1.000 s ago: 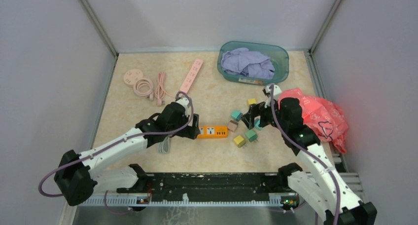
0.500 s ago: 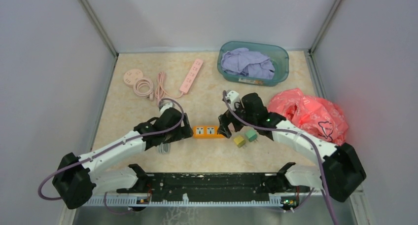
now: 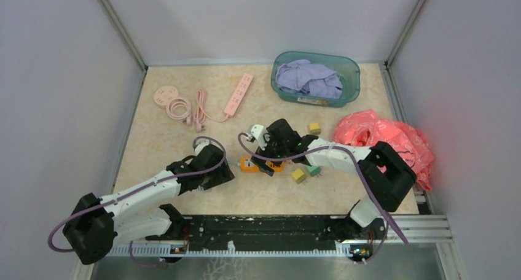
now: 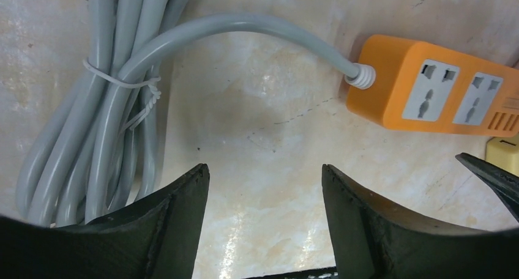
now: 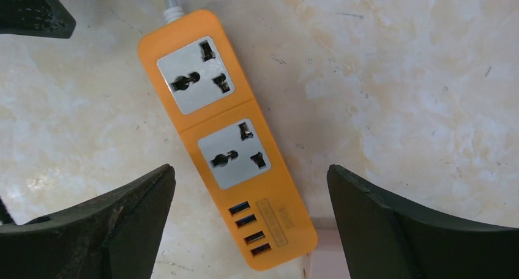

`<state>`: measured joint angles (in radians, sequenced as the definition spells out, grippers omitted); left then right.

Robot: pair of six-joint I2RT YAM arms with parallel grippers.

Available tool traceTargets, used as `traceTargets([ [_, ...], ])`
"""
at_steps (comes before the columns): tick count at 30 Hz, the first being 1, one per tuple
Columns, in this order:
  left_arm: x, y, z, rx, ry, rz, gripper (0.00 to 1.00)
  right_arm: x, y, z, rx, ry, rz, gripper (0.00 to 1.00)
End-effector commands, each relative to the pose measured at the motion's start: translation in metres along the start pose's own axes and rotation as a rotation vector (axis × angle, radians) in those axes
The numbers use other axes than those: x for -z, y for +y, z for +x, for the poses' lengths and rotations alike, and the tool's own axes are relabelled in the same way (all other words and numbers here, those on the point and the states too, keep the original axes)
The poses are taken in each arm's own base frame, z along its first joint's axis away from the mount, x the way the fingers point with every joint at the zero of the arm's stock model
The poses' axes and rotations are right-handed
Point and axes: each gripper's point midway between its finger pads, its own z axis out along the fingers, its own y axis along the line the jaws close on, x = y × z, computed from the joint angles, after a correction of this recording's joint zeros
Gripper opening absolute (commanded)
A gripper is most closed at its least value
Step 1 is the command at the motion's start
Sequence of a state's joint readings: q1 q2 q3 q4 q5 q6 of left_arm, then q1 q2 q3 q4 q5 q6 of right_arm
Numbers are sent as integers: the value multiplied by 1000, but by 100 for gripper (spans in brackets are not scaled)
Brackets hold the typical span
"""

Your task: Insert the plug

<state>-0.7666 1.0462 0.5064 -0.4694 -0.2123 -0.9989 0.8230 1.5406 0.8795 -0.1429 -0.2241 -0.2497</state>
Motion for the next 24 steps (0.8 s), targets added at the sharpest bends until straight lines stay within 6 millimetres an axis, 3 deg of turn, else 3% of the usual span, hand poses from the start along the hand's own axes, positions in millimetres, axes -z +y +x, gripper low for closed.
traceTargets([
  [1, -8, 4, 0, 87, -12, -22, 72, -10, -7, -19, 94, -20, 28, 93],
  [6, -19, 20, -3, 94, -41, -89, 70, -17, -8, -4, 112, 39, 47, 87],
  [11, -25, 52, -18, 140, -135, -235, 67, -17, -6, 6, 106, 79, 46, 71],
  [19, -25, 87, -86, 203, -364, -423, 65, -6, 5, 0, 43, 38, 37, 42],
  [24, -23, 96, -128, 219, -481, -534, 64, -7, 20, -4, -21, 29, 28, 38],
])
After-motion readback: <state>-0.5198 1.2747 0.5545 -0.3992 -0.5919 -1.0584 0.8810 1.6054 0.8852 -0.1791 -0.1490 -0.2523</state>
